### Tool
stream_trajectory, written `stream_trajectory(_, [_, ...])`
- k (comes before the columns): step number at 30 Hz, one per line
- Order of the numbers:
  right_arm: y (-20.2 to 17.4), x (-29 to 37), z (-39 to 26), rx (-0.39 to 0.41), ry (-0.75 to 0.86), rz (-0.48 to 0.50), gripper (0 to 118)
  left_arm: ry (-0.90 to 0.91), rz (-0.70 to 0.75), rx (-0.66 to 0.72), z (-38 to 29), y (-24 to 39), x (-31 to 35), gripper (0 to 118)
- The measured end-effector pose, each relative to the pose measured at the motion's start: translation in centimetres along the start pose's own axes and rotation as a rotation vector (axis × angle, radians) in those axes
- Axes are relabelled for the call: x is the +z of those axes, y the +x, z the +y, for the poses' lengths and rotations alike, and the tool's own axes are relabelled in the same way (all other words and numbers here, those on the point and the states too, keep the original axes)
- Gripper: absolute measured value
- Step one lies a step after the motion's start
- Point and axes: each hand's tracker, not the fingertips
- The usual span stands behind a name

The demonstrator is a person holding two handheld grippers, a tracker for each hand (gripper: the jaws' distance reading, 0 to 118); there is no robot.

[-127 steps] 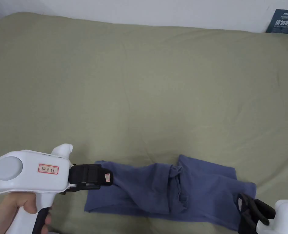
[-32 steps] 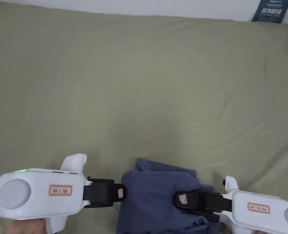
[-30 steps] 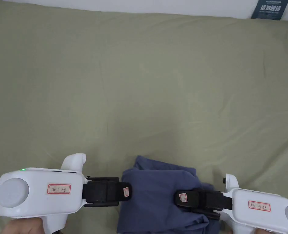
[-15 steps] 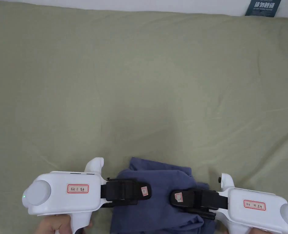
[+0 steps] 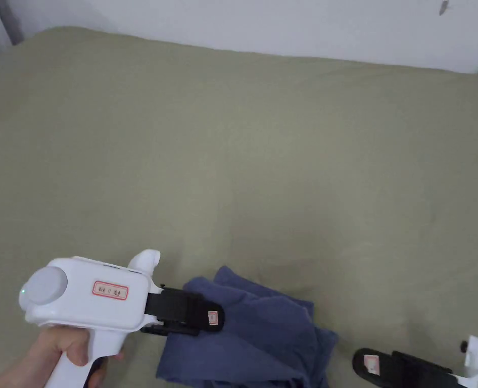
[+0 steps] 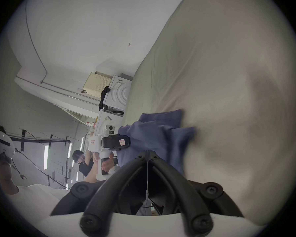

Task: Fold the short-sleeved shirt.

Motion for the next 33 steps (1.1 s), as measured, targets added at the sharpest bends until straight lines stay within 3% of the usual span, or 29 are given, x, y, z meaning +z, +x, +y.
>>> stream_trajectory(9, [-1.5, -1.6, 1.2, 0.035, 0.033, -0.049, 3, 0.142, 0.290, 0.108, 4.9, -12.2, 19.9, 35])
stream_trajectory(17, [-2.9, -3.9, 2.2, 0.040, 0.036, -0.084, 3, 0.150, 0.367, 0.127, 8.9, -17.7, 26.5, 36])
stream_trajectory(18, [-2.8, -4.0, 2.3, 0.041, 0.031, -0.077, 3, 0.134, 0.332, 0.135, 9.0, -17.6, 26.4, 48])
stream_trajectory(21, [-3.1, -4.4, 2.7, 0.047, 0.027, -0.076, 3, 0.112, 0.364, 0.100, 9.2, -17.1, 26.4, 109])
stream_trajectory(31, [-4.0, -3.3, 3.7, 0.090, 0.033, -0.023, 3, 0.261, 0.525, 0.016, 6.9, -10.9, 29.1, 112])
stream_trajectory(33, [-4.5, -2.8, 4.0, 0.111, 0.034, -0.019, 3, 0.351, 0.546, -0.003, 6.5, -8.3, 28.5, 105])
